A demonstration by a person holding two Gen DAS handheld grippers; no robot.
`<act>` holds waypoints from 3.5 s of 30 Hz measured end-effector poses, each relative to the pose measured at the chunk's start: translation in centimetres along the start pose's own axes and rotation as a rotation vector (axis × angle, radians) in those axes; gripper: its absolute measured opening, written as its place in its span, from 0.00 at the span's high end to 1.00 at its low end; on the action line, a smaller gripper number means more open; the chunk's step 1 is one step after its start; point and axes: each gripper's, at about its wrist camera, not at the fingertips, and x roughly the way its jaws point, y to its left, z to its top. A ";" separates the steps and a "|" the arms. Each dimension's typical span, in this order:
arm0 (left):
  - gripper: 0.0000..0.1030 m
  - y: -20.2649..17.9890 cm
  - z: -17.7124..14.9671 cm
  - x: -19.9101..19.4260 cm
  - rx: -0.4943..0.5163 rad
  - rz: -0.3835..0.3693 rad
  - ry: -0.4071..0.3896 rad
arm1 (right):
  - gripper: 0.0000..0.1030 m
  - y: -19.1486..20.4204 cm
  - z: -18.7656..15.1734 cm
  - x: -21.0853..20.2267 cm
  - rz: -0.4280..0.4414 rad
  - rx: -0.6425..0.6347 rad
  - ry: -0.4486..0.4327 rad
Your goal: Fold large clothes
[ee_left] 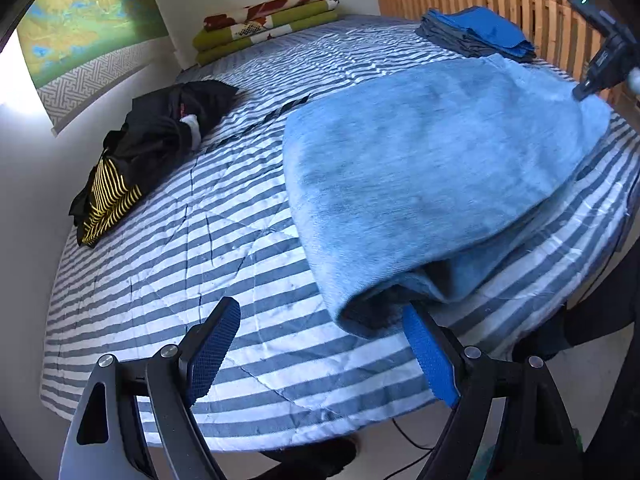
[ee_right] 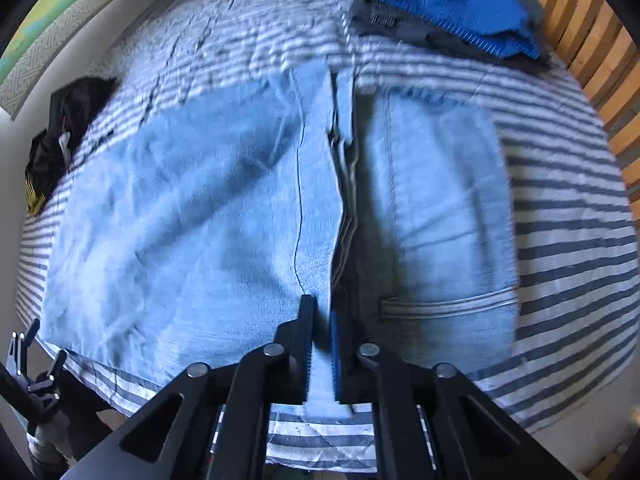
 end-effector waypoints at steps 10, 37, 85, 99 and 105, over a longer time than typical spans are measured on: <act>0.71 1.2 0.5 0.9 -0.039 -0.016 -0.010 | 0.95 0.7 0.4 -0.3 -0.049 0.035 -0.008; 0.28 0.3 2.0 4.4 -0.042 -0.277 0.010 | 0.58 27.0 8.4 0.6 0.254 -0.503 0.018; 0.39 0.7 6.6 4.2 -0.069 -0.549 -0.033 | 0.52 31.9 6.1 7.1 0.407 -0.839 0.300; 0.19 7.5 1.2 4.3 -0.324 -0.526 0.008 | 0.97 40.8 7.7 5.7 0.494 -0.951 0.202; 0.67 6.3 0.9 4.8 -0.311 -0.584 0.005 | 0.96 42.8 11.2 11.4 0.437 -0.846 0.288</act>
